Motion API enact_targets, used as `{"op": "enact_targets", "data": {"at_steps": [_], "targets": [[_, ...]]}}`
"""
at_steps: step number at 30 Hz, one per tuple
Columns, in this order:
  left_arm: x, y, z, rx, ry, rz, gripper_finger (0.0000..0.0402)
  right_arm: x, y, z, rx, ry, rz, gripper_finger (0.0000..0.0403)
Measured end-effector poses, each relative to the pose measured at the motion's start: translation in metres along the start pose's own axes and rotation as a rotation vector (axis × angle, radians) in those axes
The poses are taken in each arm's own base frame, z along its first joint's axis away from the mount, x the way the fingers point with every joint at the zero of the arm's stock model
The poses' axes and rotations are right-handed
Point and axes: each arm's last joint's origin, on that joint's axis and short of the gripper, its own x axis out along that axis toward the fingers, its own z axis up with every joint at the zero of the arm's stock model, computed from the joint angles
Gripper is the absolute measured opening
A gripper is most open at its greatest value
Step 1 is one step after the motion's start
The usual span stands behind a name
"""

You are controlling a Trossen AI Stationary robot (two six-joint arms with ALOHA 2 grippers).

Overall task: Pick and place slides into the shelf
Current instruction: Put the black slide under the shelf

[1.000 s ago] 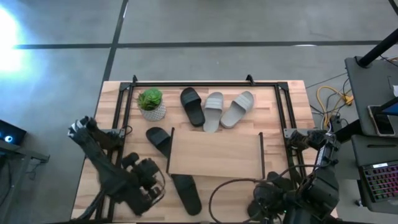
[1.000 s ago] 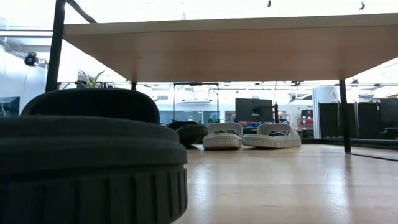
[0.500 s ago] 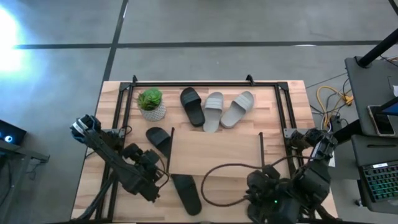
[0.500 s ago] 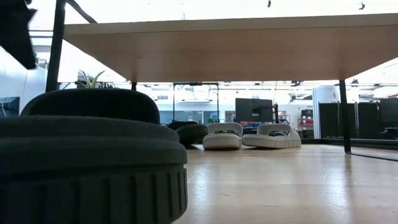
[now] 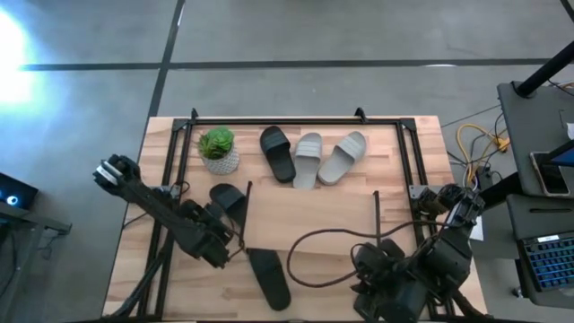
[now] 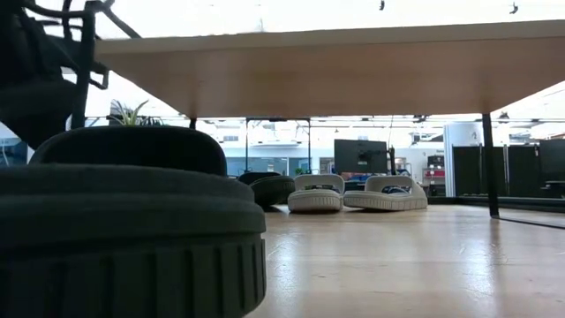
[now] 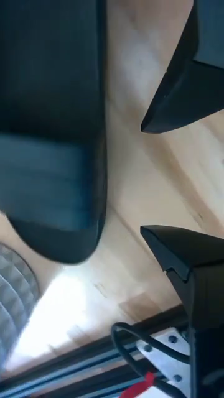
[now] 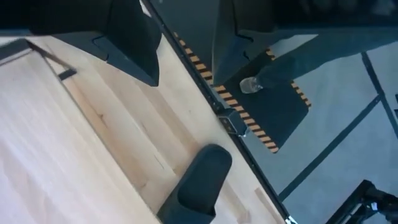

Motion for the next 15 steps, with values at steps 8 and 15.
{"op": "enact_targets", "data": {"at_steps": [8,15], "targets": [[-0.01,0.008,0.015,-0.14,-0.03,-0.199,0.024,0.0,0.0,0.0,-0.015,0.012,0.002,0.0146],[0.006,0.007,0.015,-0.163,-0.069,-0.159,0.024,0.0,0.0,0.0,-0.05,0.012,0.002,0.0146]]}}
